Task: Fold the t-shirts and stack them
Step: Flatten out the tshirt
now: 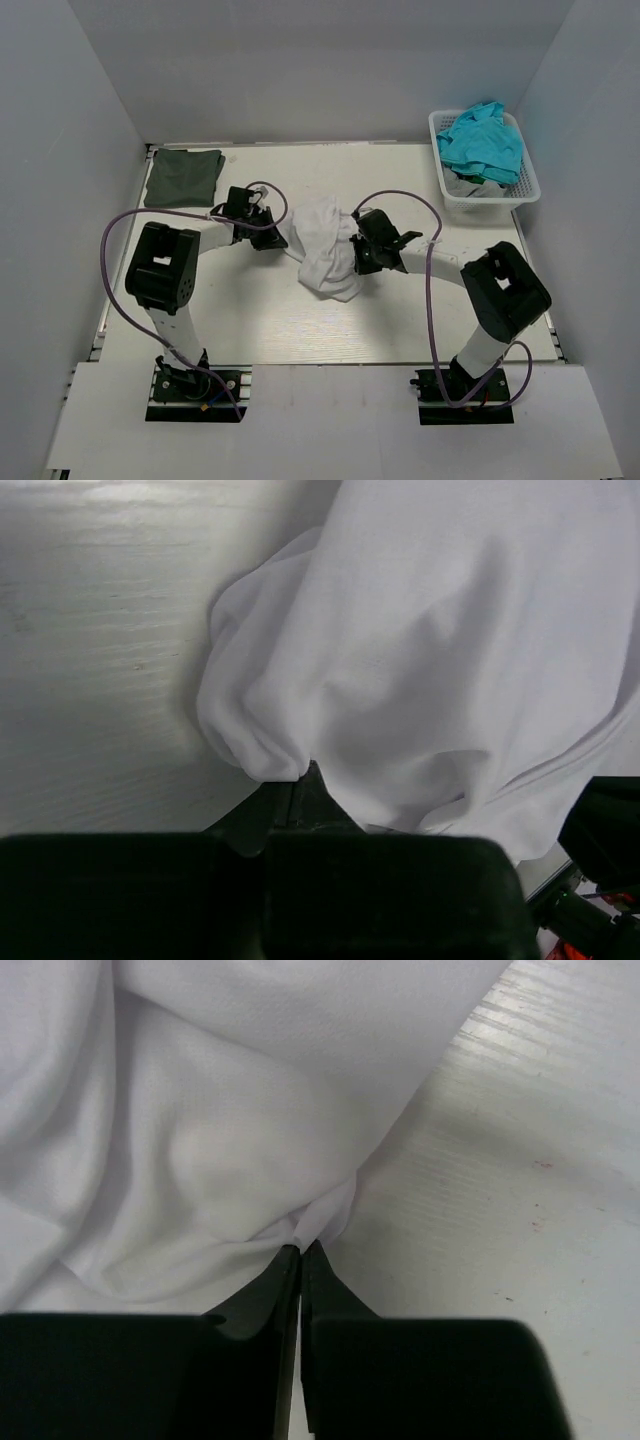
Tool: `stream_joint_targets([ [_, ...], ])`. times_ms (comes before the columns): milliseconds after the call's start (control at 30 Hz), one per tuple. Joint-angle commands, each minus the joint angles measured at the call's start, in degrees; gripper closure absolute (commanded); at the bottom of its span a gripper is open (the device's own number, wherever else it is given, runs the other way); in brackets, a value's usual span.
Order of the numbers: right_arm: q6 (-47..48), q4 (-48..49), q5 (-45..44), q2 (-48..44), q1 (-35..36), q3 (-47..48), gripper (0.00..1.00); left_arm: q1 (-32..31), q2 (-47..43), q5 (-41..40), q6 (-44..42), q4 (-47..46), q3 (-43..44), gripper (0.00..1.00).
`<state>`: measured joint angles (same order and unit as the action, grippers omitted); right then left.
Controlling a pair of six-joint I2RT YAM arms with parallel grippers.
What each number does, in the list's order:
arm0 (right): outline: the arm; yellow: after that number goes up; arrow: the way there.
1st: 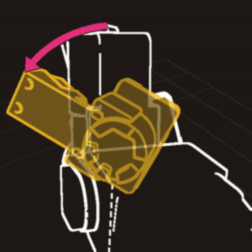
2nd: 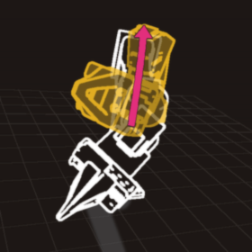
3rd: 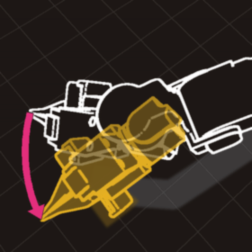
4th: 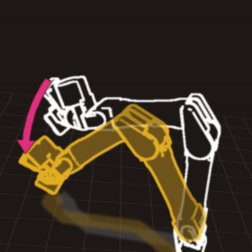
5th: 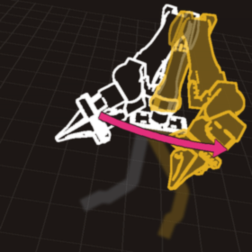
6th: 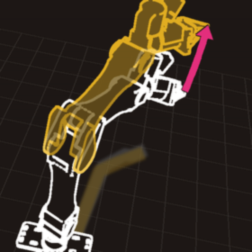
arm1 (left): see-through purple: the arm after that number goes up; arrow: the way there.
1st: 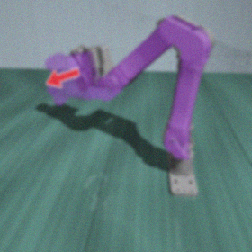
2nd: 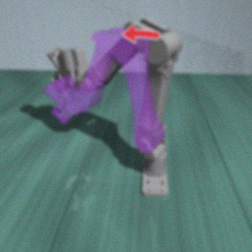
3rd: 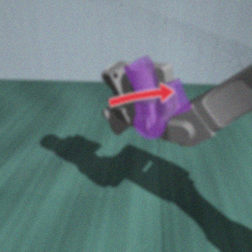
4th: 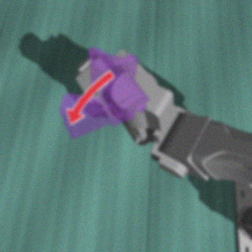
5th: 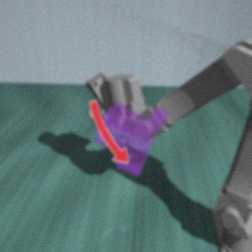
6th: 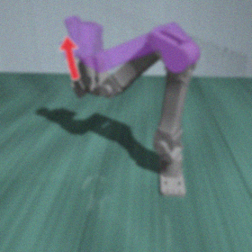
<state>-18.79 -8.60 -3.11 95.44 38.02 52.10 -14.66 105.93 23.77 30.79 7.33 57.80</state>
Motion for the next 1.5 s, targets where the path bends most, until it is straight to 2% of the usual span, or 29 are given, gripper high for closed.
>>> stream_joint_targets([
  [0, -2.9, 1.5, -2.1, -1.8, 0.2, 2.7, 1.0, -0.8, -3.4, 1.4, -1.4, 0.3, 3.8, 1.0],
  [133, -3.5, -3.9, -11.8, -6.7, 0.0, 7.3, 1.0, -0.8, -13.8, -3.7, -1.4, 2.7, 5.4, 1.0],
  [267, -4.8, -8.8, -23.4, -16.7, -0.4, 11.3, 1.0, -0.8, -26.5, -14.6, -0.3, 5.3, 7.9, 1.0],
  [300, -4.2, -9.9, -28.9, -19.9, -0.8, 11.6, 1.0, -0.8, -28.8, -15.5, -0.3, 5.8, 9.6, 1.0],
  [467, -1.2, -11.6, -37.4, -31.0, -1.5, 16.5, 1.0, -0.8, -43.9, -19.9, -0.3, 5.3, 12.1, 1.0],
  [567, 0.6, -12.3, -35.5, -36.1, -1.4, 20.3, 1.0, -0.8, -49.7, -19.9, -0.3, 5.3, 13.5, 1.0],
  [600, 1.0, -12.2, -31.8, -37.9, -1.5, 20.8, 1.0, -0.8, -53.3, -19.3, -0.3, 3.5, 13.0, 1.0],
  [733, 1.2, -12.4, -29.0, -41.9, -1.5, 22.9, 1.0, -0.8, -57.4, -19.0, -0.3, 2.9, 12.4, 1.0],
  [933, -0.5, -14.7, -28.4, -40.3, -1.6, 22.9, 1.0, -0.8, -51.9, -18.4, 1.5, 6.7, 14.0, 1.0],
  [1100, -3.0, -16.6, -30.6, -32.0, -2.7, 24.0, 1.0, -0.8, -43.9, -20.3, 2.9, 7.4, 14.5, 1.0],
  [1167, -3.0, -16.6, -30.6, -27.4, -4.3, 24.6, 1.0, -0.3, -37.0, -20.3, 2.4, 5.9, 14.5, 1.0],
  [1200, -3.2, -16.4, -30.4, -22.1, -5.0, 25.9, 1.0, 0.3, -33.9, -19.4, 2.3, 5.9, 15.3, 1.0],
  [1300, -2.7, -14.3, -23.4, -10.7, -10.5, 28.9, 1.0, 0.3, -19.1, -19.4, 0.8, 3.0, 18.7, 0.98],
  [1333, -2.6, -14.0, -21.6, -8.0, -13.2, 30.2, 1.0, 0.3, -15.1, -20.2, 0.8, 3.0, 20.2, 0.81],
  [1367, -2.0, -12.9, -19.8, -5.3, -15.5, 31.8, 1.0, 0.3, -10.7, -20.2, 0.2, 3.0, 25.5, 0.63],
  [1400, -1.3, -12.8, -13.9, 3.5, -17.3, 34.7, 1.0, 0.3, -1.8, -20.2, -0.5, 6.7, 29.5, 0.44],
  [1433, -0.8, -15.5, -12.3, 6.6, -18.1, 40.9, 0.91, 0.9, 2.7, -20.2, -1.1, 9.8, 34.1, 0.11],
  [1467, -0.2, -18.9, -11.5, 12.0, -19.0, 44.0, 0.78, 0.9, 7.1, -20.2, -1.9, 13.6, 45.2, 0.03],
])
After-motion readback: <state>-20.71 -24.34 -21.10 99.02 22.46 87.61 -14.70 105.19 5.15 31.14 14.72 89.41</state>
